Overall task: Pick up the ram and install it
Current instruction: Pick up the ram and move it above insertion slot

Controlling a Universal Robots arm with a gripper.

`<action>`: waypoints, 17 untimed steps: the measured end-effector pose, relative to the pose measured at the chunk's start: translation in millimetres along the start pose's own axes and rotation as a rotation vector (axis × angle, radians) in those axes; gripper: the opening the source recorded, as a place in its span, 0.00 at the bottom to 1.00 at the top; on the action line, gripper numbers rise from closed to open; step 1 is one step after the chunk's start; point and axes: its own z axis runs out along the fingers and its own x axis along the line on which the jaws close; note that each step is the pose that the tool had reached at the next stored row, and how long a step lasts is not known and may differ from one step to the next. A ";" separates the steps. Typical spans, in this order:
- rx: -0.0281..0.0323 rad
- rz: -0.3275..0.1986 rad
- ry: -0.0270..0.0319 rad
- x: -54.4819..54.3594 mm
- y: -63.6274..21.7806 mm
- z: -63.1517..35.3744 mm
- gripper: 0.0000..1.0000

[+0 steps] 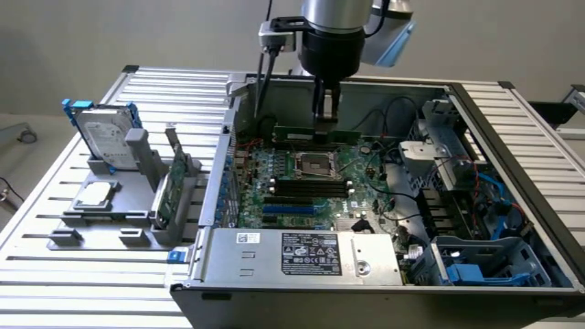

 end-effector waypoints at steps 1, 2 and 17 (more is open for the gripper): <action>-0.0001 0.005 -0.0001 -0.1 -0.7 1.8 0.14; -0.0003 0.008 0.0000 -0.2 -1.3 3.6 0.14; -0.0008 0.010 -0.0051 6.6 -6.1 31.2 0.14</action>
